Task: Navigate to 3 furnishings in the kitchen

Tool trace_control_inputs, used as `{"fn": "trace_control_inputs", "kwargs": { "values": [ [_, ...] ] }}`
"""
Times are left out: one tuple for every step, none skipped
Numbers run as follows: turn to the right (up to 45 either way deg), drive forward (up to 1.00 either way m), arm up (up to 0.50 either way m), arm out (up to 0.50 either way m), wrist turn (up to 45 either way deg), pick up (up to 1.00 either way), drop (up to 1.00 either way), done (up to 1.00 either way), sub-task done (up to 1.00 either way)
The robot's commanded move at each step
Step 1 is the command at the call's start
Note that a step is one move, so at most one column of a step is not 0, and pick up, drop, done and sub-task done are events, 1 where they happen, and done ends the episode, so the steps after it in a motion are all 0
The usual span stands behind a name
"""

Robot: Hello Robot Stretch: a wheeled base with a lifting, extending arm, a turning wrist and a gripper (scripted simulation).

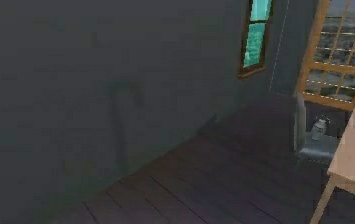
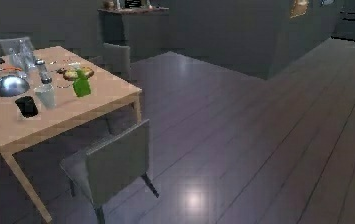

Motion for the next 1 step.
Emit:
{"fn": "trace_control_inputs", "kwargs": {
  "values": [
    [3.0,0.0,0.0,0.0,0.0,0.0,0.0,0.0,0.0]
  ]
}}
